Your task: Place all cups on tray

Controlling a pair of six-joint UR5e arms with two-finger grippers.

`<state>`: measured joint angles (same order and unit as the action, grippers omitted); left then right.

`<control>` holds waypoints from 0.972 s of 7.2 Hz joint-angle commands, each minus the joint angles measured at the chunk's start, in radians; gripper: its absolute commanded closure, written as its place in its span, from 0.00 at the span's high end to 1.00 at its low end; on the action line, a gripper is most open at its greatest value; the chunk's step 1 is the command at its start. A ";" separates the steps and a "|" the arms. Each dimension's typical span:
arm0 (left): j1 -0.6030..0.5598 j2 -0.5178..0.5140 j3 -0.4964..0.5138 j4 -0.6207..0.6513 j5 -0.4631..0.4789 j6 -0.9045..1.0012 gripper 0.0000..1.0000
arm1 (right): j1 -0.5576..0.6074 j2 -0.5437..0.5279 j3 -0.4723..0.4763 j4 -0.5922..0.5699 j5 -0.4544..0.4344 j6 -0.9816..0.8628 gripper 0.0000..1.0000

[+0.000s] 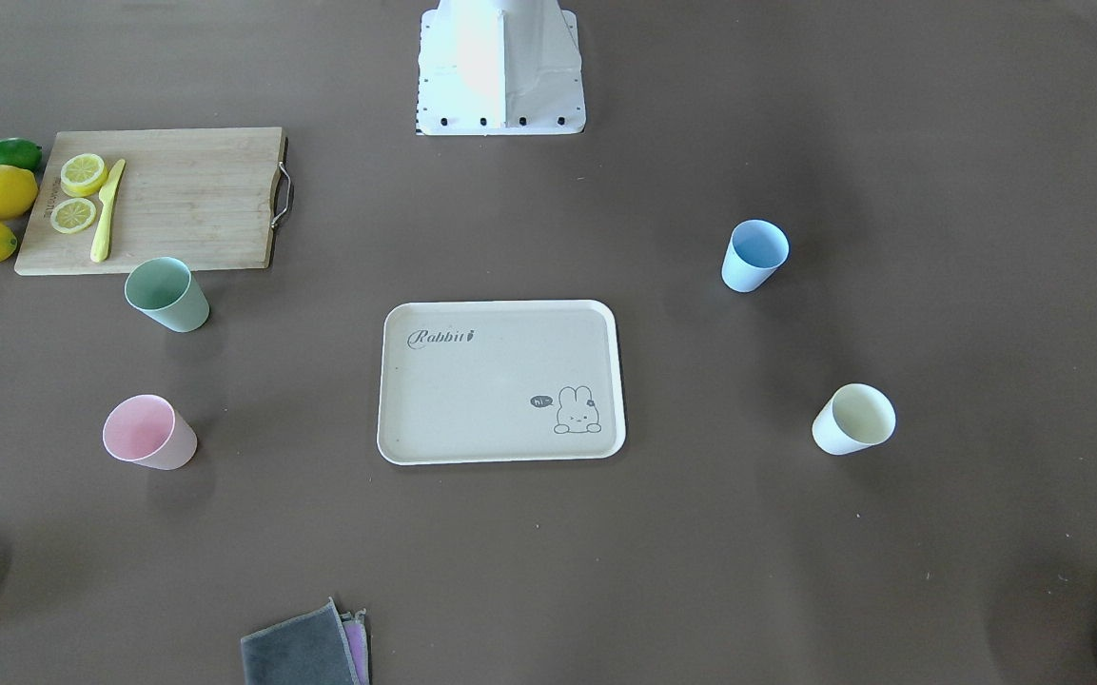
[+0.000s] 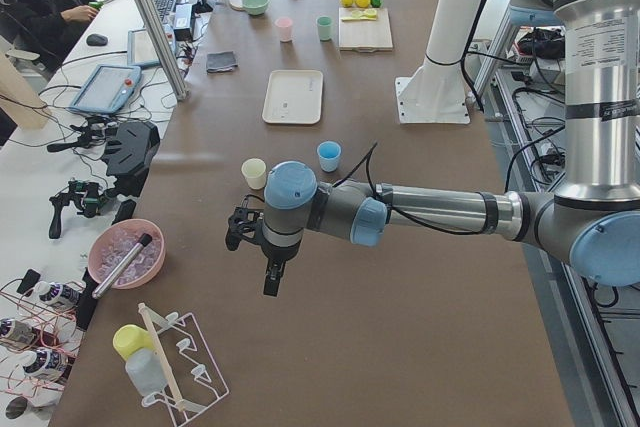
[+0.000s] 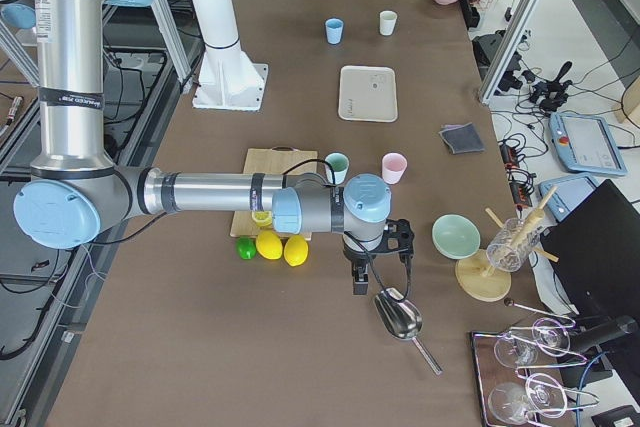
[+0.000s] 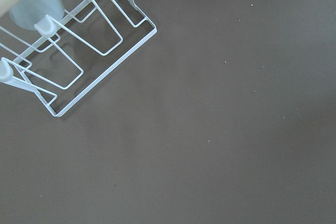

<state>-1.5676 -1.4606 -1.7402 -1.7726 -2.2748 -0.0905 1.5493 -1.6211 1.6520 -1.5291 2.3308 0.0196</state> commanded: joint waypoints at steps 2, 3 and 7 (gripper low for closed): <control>0.001 -0.004 -0.002 -0.004 -0.011 0.000 0.98 | 0.000 0.010 0.006 0.009 -0.002 -0.015 1.00; 0.004 -0.010 0.011 0.001 0.000 0.000 0.98 | -0.001 0.012 0.008 0.010 -0.002 0.003 1.00; 0.011 -0.047 0.024 -0.054 -0.012 -0.038 0.98 | -0.026 0.015 0.093 0.041 0.015 0.060 1.00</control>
<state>-1.5600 -1.4836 -1.7154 -1.8072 -2.2869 -0.0997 1.5393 -1.6110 1.7083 -1.4815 2.3408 0.0753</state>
